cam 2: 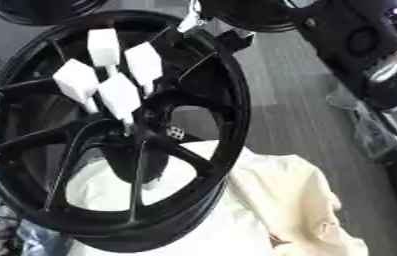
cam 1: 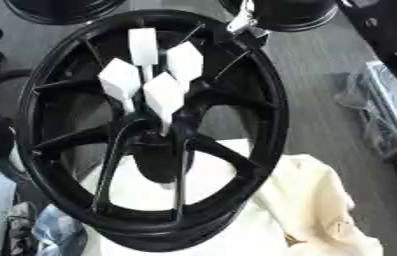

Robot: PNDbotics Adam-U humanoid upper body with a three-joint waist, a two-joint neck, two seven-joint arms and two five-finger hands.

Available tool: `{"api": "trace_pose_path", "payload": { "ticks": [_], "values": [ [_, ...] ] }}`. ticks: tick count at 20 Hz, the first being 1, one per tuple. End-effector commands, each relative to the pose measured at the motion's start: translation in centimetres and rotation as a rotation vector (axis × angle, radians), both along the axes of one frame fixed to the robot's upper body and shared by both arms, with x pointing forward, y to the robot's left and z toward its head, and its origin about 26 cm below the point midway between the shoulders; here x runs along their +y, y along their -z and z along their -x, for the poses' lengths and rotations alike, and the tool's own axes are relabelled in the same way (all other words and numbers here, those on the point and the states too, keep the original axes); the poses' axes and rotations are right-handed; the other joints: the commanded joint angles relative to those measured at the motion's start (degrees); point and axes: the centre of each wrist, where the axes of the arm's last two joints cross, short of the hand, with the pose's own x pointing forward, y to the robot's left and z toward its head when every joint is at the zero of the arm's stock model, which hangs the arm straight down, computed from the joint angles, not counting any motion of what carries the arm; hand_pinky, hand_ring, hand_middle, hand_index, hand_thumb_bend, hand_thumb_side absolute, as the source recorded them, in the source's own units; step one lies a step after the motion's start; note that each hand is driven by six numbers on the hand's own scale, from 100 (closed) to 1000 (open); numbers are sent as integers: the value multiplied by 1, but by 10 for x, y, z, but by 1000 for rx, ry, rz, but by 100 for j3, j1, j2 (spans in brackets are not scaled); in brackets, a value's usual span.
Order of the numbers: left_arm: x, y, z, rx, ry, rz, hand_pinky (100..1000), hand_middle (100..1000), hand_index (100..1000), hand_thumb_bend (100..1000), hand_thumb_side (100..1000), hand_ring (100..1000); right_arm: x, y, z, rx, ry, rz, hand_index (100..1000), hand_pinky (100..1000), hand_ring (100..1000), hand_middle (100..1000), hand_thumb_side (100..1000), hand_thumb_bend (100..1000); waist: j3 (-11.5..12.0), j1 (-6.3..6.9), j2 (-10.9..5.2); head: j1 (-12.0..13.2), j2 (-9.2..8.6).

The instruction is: Pull the pin out of the wheel hub.

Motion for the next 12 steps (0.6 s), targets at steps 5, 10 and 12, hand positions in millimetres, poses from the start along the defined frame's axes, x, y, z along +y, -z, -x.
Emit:
{"api": "trace_pose_path", "payload": {
  "ticks": [5, 10, 12],
  "values": [
    [3, -7, 0, -19, -2, -7, 737, 744, 712, 251, 808, 769, 0, -10, 0, 86, -16, -61, 886, 915, 828, 785, 201, 500, 10, 22, -124, 1, 33],
    [3, -6, 0, -14, 0, -4, 738, 744, 711, 250, 808, 769, 10, -13, 8, 120, -43, -72, 878, 911, 823, 778, 209, 508, 3, 24, -121, 12, 33],
    [4, -5, 0, -11, -5, -3, 738, 744, 711, 250, 809, 769, 15, -14, 13, 115, -55, -68, 876, 908, 825, 779, 210, 505, -13, 27, -126, 15, 33]
  ]
}}
